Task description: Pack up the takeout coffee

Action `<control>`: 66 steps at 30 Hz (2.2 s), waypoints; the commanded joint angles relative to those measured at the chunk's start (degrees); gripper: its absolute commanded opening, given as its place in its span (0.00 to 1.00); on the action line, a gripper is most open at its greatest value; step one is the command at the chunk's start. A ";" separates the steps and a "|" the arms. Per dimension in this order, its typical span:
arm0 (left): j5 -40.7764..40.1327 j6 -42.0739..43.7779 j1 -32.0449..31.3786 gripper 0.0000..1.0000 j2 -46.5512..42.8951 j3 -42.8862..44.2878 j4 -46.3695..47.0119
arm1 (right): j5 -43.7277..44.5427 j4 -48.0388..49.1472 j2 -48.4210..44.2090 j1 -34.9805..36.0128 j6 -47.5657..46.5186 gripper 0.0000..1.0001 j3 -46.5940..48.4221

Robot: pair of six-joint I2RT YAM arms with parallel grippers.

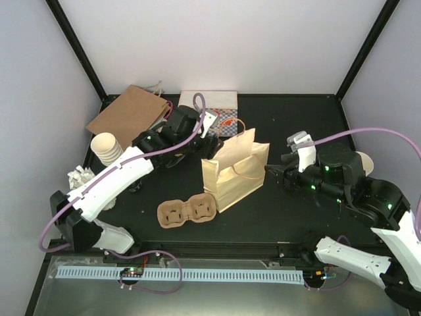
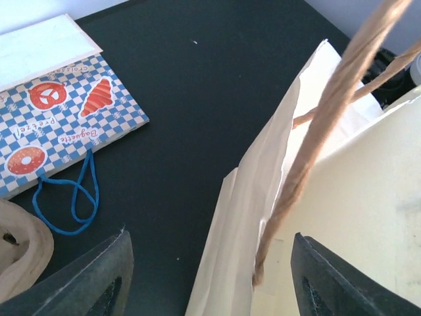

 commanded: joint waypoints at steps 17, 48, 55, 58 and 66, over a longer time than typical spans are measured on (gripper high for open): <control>-3.16 -0.86 1.61 0.02 9.46 16.67 -5.53 | -1.10 -0.13 -2.82 0.16 -1.34 0.66 -7.78; -11.59 -3.81 16.58 0.02 -21.85 24.98 -11.13 | -8.41 25.01 12.81 7.10 16.65 0.66 -26.45; -14.75 -1.77 16.58 0.02 -26.56 24.52 -12.41 | 0.61 26.19 23.58 14.61 23.61 0.68 -20.94; -15.61 -0.96 16.56 0.02 -28.39 24.52 -12.45 | 2.04 25.49 28.98 16.58 25.35 0.69 -17.06; -15.69 0.69 16.56 0.01 -31.01 24.22 -13.69 | 3.21 24.21 42.09 20.74 27.27 0.88 -7.88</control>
